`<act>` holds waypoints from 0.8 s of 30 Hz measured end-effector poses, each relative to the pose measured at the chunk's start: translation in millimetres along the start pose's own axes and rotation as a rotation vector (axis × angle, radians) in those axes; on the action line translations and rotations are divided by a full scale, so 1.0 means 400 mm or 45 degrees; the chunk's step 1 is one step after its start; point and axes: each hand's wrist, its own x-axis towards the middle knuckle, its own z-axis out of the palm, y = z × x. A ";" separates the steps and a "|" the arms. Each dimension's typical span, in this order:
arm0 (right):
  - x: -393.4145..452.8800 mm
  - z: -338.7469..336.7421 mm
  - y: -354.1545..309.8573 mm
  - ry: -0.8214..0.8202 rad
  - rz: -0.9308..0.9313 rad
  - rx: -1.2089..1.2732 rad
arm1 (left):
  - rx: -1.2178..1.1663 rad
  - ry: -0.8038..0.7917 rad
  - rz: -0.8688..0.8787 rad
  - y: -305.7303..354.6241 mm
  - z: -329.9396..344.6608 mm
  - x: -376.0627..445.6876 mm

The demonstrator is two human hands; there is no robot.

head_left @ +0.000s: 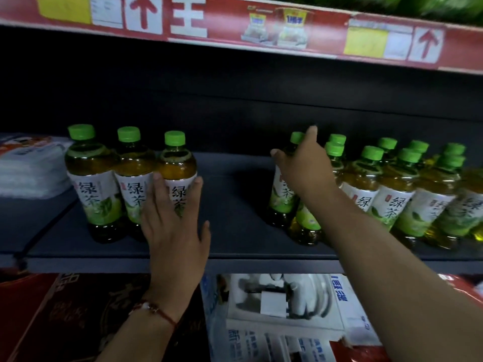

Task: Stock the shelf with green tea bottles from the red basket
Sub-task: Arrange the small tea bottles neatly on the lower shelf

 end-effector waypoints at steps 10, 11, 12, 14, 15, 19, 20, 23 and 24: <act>-0.056 0.026 -0.042 -0.040 -0.294 0.154 | -0.088 0.069 -0.008 -0.031 -0.004 0.012; -0.064 0.031 -0.052 -0.090 -0.279 0.262 | -0.125 0.072 -0.001 -0.035 -0.005 0.011; -0.072 0.038 -0.063 -0.132 -0.282 0.331 | -0.175 0.081 0.009 -0.041 -0.007 0.010; -0.087 0.062 -0.082 -0.157 -0.340 0.370 | -0.287 0.122 0.012 -0.055 -0.015 0.009; -0.095 0.075 -0.090 -0.141 -0.372 0.374 | -0.327 0.150 -0.008 -0.063 -0.023 0.010; -0.123 0.105 -0.068 -0.147 -0.376 0.489 | -0.337 0.219 -0.090 -0.091 -0.058 0.021; -0.132 0.113 -0.044 -0.212 -0.330 0.481 | -0.337 0.223 -0.096 -0.096 -0.062 0.021; -0.184 0.168 0.047 -0.493 -0.102 0.325 | -0.342 0.215 -0.168 -0.107 -0.063 0.015; -0.201 0.193 0.074 -0.511 -0.076 0.247 | -0.352 0.196 -0.199 -0.110 -0.060 0.012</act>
